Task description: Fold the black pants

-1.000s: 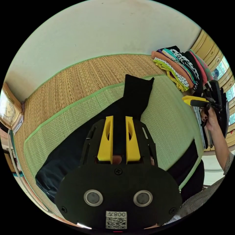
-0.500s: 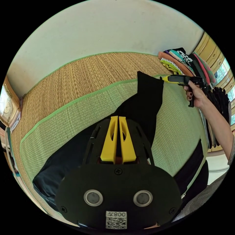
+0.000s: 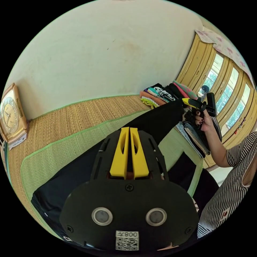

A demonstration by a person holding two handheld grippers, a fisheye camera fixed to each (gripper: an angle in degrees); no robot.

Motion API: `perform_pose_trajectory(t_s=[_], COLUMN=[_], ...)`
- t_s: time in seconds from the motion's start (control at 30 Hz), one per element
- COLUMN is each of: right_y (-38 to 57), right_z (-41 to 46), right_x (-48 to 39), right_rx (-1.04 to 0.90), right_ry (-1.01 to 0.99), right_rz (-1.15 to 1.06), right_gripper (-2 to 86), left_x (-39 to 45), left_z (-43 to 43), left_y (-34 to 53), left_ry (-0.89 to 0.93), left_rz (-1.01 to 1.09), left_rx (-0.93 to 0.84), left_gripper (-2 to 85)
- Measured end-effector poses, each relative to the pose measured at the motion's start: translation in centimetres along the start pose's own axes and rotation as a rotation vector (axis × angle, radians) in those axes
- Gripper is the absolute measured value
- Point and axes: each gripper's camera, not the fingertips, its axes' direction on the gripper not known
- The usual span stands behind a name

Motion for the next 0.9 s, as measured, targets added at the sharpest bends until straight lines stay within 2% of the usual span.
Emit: perform_pose_trajectory(t_s=[0.13,0.2,0.3,0.37,0.53,0.63,0.73,0.9], right_y=[-0.5,-0.3,1.6,3.2,8.5,10.3,11.8,13.0], right_z=[3.0,6.3,7.4,6.8,7.2,9.3,11.5,12.2], right_x=[2.4,5.7,6.4,5.2,1.5,-0.8,-2.1,-3.5], right_rx=[-0.132,-0.299,-0.375,-0.373,-0.437,-0.485,-0.541,-0.524], right_ry=[0.171,0.263,0.227,0.233,0.167,0.165,0.224,0.320], right_rz=[0.082,0.190,0.211,0.192,0.165,0.133,0.123,0.100], right_gripper=[0.3,0.7,2.1,4.4,8.3,9.2,9.2,5.9], left_x=[-1.0,-2.1,-3.4,-2.8,0.7,3.7,6.2,8.7], left_z=[4.9,7.7,10.6,11.0,12.3,15.8,20.5,27.7], left_y=[-1.8,-2.0,-1.7,-1.6,-2.7,-4.4,-6.1,-8.3], left_ry=[-0.067,-0.102,-0.102,-0.024,0.028,0.142,0.174,0.197], left_rz=[-0.042,-0.092,-0.182,-0.150,0.008,0.109,0.156,0.180], left_rx=[-0.106,-0.184,-0.274,-0.243,-0.202,-0.253,-0.314,-0.419], left_gripper=[0.7,0.9,1.5,2.9,5.9,6.8,7.1,6.3])
